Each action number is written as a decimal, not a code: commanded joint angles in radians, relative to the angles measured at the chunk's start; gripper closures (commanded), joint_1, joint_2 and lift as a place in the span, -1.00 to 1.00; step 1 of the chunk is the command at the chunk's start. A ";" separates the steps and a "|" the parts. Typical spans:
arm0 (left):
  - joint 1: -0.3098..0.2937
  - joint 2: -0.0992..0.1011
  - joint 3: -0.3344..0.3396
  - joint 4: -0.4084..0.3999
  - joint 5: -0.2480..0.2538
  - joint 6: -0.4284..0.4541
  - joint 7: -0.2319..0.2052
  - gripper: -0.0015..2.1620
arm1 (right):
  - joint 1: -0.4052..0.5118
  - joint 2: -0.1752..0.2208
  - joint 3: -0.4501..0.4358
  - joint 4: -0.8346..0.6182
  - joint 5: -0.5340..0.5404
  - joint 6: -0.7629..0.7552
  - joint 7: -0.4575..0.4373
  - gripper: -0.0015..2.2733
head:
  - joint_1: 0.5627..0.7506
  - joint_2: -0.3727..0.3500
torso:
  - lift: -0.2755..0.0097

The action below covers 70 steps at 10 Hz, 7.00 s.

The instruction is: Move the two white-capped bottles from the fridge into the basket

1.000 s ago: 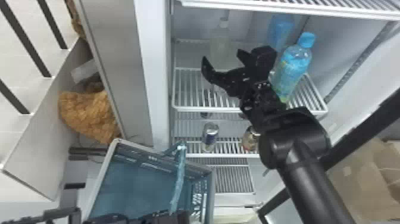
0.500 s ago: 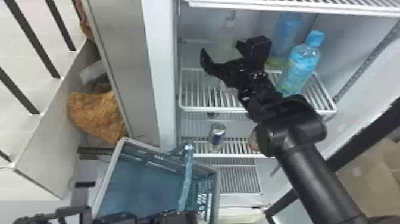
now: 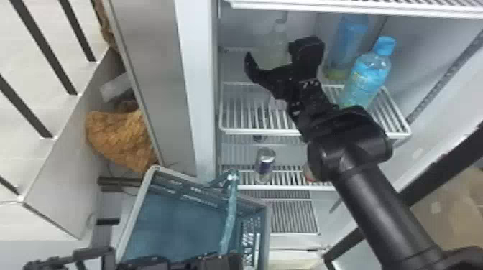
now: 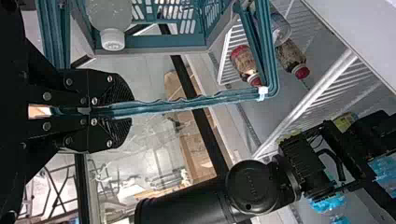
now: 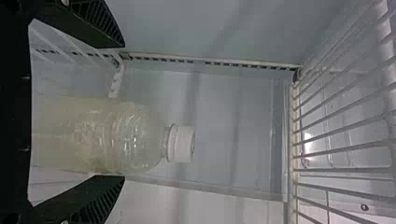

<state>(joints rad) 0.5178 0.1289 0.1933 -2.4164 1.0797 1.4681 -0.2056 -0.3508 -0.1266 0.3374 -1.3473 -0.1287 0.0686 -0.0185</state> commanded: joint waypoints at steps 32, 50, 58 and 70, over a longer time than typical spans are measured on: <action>0.010 -0.005 0.016 0.000 0.001 0.002 -0.012 0.12 | 0.655 -0.140 -0.168 -1.022 -0.137 0.334 0.022 -0.21 | 0.41 -0.28 | 0.93; -0.010 0.009 -0.024 0.000 0.033 0.012 -0.014 0.12 | 1.121 -0.058 -0.371 -1.552 -0.174 0.982 0.083 -0.21 | 0.41 -0.65 | 0.93; -0.027 0.012 -0.048 0.000 0.067 0.009 -0.032 0.12 | 1.045 -0.087 -0.317 -1.420 -0.250 1.144 0.173 -0.21 | 0.41 -0.72 | 0.93; -0.017 0.015 -0.044 0.000 0.053 0.012 -0.031 0.12 | 0.937 -0.084 -0.282 -1.231 -0.224 1.048 0.272 -0.92 | 0.41 -0.40 | 0.93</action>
<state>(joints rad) 0.5003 0.1442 0.1480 -2.4163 1.1326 1.4800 -0.2362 0.5802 -0.2114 0.0601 -2.5690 -0.3572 1.1174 0.2539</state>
